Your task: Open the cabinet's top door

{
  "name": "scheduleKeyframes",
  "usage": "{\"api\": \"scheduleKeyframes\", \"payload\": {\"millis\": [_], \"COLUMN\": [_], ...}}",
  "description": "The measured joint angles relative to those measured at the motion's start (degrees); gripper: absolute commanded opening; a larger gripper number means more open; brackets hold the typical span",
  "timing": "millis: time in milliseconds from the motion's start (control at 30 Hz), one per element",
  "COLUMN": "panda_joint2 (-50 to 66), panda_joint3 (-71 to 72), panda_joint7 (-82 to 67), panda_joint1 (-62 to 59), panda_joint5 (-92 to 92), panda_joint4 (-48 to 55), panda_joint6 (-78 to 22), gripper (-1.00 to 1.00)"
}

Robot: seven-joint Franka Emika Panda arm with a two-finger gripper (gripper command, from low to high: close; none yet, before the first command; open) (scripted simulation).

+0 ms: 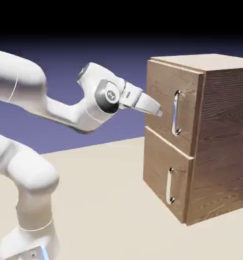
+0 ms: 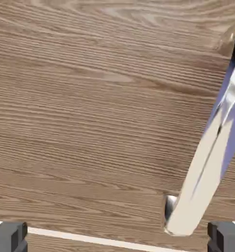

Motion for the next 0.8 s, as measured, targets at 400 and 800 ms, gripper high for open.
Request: {"api": "scheduleKeyframes", "payload": {"millis": [400,800], "panda_joint2": [-6.62,-13.25], "panda_joint3": [-11.15,-22.30], "panda_joint7": [20.63,41.26], "panda_joint1": [9.36,18.72], "panda_joint5": [-29.90,-59.80], "panda_joint4": [1.14,2.28], "panda_joint6": [-3.89,-7.78], "gripper": [0.00,0.00]}}
